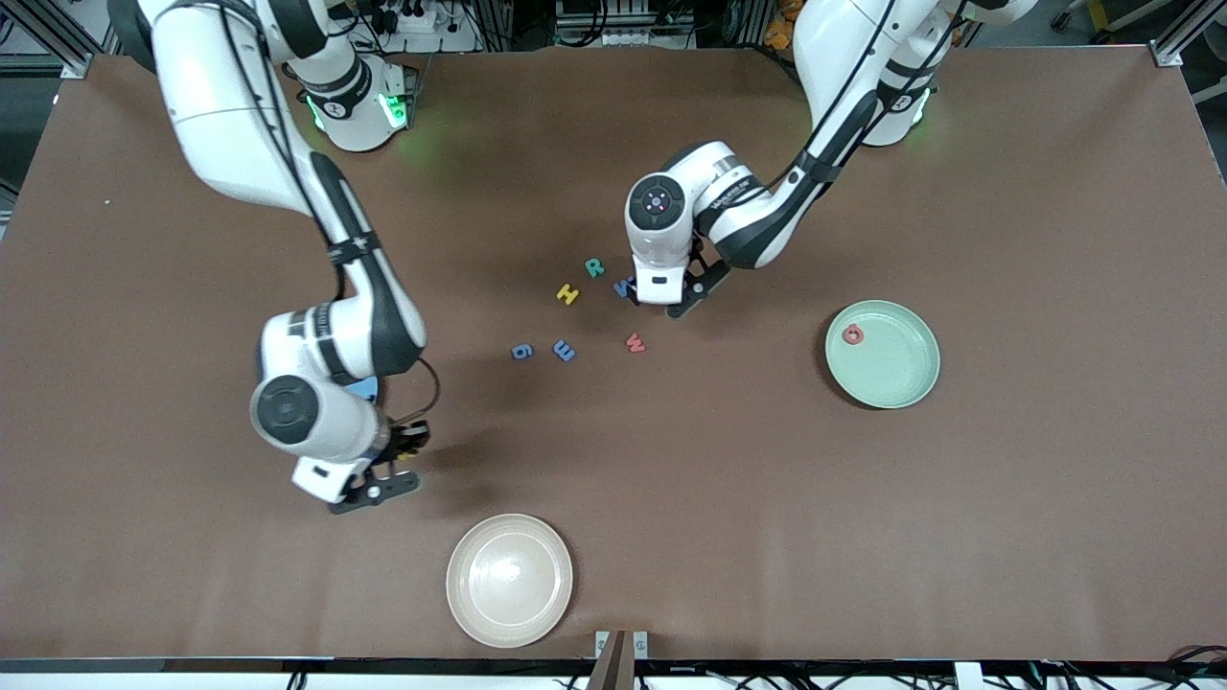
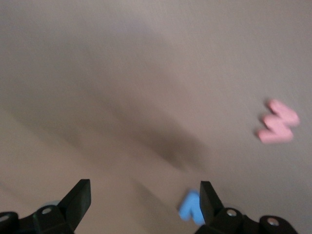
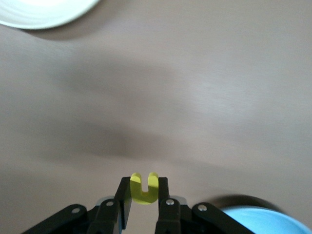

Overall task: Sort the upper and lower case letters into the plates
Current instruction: 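Place the u on the blue plate while the left gripper reaches the M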

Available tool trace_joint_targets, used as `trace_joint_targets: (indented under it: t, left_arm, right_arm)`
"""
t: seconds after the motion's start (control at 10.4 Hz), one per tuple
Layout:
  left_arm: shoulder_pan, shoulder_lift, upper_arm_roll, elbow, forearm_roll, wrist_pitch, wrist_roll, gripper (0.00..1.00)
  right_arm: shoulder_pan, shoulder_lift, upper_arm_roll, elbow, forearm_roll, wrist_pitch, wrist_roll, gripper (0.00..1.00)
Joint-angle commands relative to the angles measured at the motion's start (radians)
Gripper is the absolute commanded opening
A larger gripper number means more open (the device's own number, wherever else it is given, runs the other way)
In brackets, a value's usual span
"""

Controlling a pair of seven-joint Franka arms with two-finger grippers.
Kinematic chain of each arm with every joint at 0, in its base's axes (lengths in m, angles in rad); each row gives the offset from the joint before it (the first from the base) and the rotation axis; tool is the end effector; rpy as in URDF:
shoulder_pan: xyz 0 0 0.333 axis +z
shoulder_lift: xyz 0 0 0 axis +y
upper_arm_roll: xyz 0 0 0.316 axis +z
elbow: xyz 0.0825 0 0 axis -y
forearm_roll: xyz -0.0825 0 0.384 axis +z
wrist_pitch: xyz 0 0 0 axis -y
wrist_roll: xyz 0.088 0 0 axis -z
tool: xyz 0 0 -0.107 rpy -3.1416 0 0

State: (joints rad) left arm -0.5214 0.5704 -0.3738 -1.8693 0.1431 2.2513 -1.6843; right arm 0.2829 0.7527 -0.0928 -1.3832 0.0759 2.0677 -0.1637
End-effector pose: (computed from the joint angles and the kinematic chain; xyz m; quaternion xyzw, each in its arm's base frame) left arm 0.4001 -0.4763 0.2145 -0.9306 -0.3557 0.0667 0.0550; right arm 0.7089 0.1542 0.2601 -0.9852 -0.1683 0.0324 0.0002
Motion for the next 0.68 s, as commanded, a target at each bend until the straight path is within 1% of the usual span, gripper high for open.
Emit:
trace_joint_targets:
  t: [0.0, 0.19, 0.29, 0.39, 0.48, 0.58]
  left_arm:
    - [-0.057, 0.029, 0.01, 0.029, -0.034, 0.059, -0.048, 0.99]
    - [-0.092, 0.048, 0.015, 0.016, -0.016, 0.115, -0.078, 0.99]
    - [-0.091, 0.052, 0.015, 0.009, 0.019, 0.132, -0.074, 0.99]
    - [-0.086, 0.08, 0.015, 0.01, 0.048, 0.178, -0.072, 0.99]
    - [-0.092, 0.1, 0.018, 0.01, 0.053, 0.212, -0.077, 0.99]
    - [-0.086, 0.098, 0.018, 0.009, 0.067, 0.212, -0.068, 0.99]
  right_arm:
    - [-0.082, -0.035, 0.016, -0.065, -0.008, -0.027, -0.13, 0.0]
    - [-0.129, -0.085, 0.016, -0.158, -0.008, -0.024, -0.201, 0.0]
    - [-0.134, -0.116, 0.015, -0.206, -0.01, -0.023, -0.207, 0.0]
    - [-0.136, -0.133, 0.015, -0.239, -0.01, -0.02, -0.204, 0.0]
    - [-0.136, -0.135, 0.015, -0.24, -0.01, -0.02, -0.203, 0.55]
    - [-0.137, -0.133, 0.015, -0.237, -0.01, -0.018, -0.209, 1.0]
